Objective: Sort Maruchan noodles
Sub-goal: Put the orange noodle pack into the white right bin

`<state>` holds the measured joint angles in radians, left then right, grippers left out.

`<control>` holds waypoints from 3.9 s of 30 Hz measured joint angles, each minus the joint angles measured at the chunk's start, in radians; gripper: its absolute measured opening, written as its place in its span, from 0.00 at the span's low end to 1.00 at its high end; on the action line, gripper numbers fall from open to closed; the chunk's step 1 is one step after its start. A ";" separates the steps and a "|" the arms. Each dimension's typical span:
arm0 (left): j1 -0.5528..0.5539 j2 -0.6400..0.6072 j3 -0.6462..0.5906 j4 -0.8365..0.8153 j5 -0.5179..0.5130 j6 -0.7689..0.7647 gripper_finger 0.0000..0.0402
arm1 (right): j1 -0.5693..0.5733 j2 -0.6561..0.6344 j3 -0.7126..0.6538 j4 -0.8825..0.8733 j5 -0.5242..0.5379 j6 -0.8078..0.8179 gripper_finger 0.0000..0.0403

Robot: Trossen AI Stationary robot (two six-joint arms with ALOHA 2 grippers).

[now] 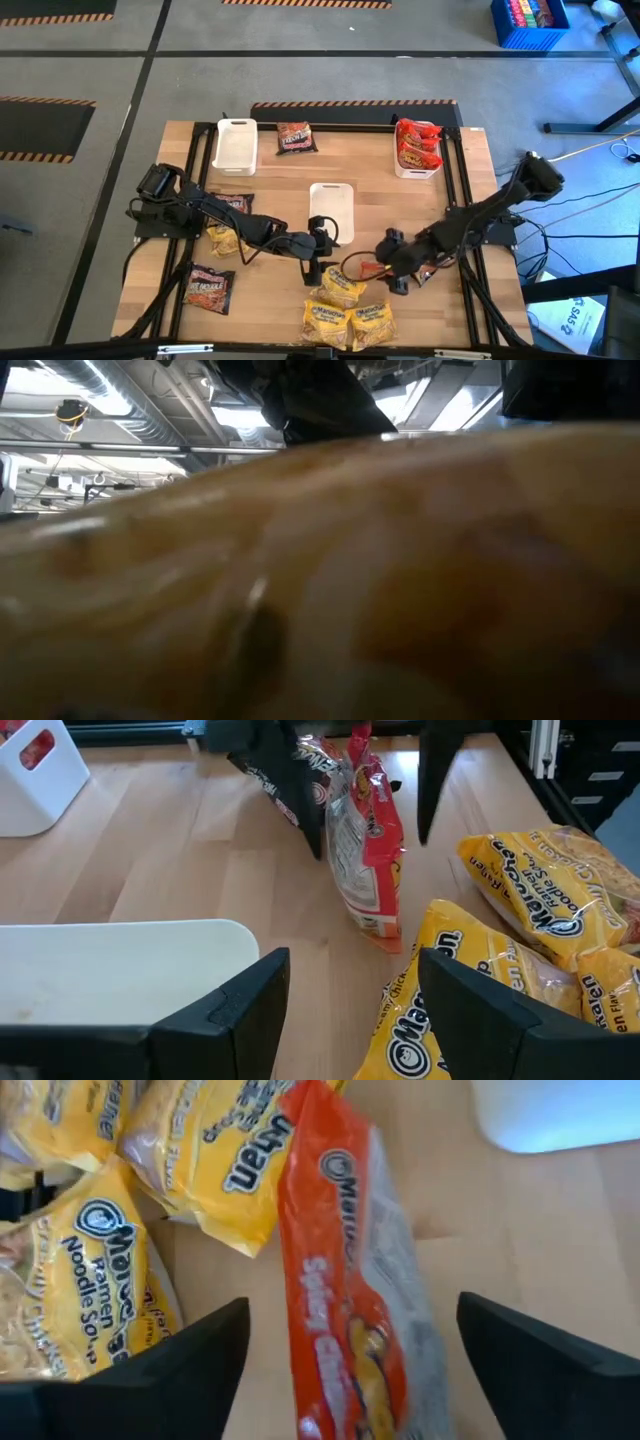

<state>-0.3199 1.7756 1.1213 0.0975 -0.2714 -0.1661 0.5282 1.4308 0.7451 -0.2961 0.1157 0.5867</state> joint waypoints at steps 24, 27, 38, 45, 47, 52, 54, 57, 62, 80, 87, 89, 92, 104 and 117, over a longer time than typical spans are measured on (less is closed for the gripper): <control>-0.014 -0.142 0.002 -0.254 -0.030 0.022 0.54 | -0.083 -0.163 0.147 -0.454 0.143 -0.152 0.32; -0.014 -0.141 0.000 -0.275 -0.026 0.038 0.54 | -0.157 -0.258 0.160 -0.558 0.202 -0.189 0.31; -0.012 -0.141 0.000 -0.285 -0.026 0.038 0.54 | -0.652 -0.515 0.160 -0.682 0.232 -0.535 0.30; -0.012 -0.140 0.000 -0.284 -0.026 0.038 0.54 | -0.924 -0.493 0.160 -0.685 0.153 -0.784 0.29; -0.012 -0.140 0.000 -0.284 -0.026 0.038 0.54 | -0.987 -0.469 0.160 -0.680 0.141 -0.815 0.29; -0.012 -0.140 0.000 -0.284 -0.026 0.038 0.54 | -1.124 -0.403 0.160 -0.650 0.100 -0.871 0.29; -0.012 -0.140 0.000 -0.284 -0.026 0.039 0.54 | -1.171 -0.372 0.160 -0.625 0.062 -0.890 0.29; -0.012 -0.140 0.000 -0.284 -0.026 0.039 0.54 | -1.232 -0.331 0.160 -0.596 0.001 -0.916 0.29; -0.012 -0.140 0.000 -0.284 -0.026 0.039 0.54 | -1.315 -0.265 0.159 -0.587 -0.076 -0.985 0.29; -0.010 -0.140 0.000 -0.283 -0.032 0.047 0.54 | -1.427 -0.203 0.094 -0.479 -0.160 -1.089 0.30; -0.008 -0.140 0.000 -0.274 -0.032 0.048 0.54 | -1.425 -0.201 0.090 -0.450 -0.159 -1.119 0.31; -0.008 -0.140 0.000 -0.274 -0.032 0.048 0.54 | -1.427 -0.201 0.088 -0.447 -0.165 -1.118 0.31; -0.008 -0.140 0.000 -0.271 -0.032 0.064 0.54 | -1.427 -0.203 0.066 -0.434 -0.173 -1.121 0.31; -0.008 -0.140 0.000 -0.269 -0.031 0.065 0.54 | -1.426 -0.205 0.013 -0.405 -0.167 -1.126 0.31; -0.005 -0.140 0.000 -0.269 -0.031 0.065 0.54 | -1.427 -0.195 0.092 -0.532 -0.135 -1.079 0.31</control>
<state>-0.3252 1.6360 1.1217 -0.1714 -0.3019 -0.1009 -0.8989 1.2356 0.8372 -0.8279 -0.0194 -0.4919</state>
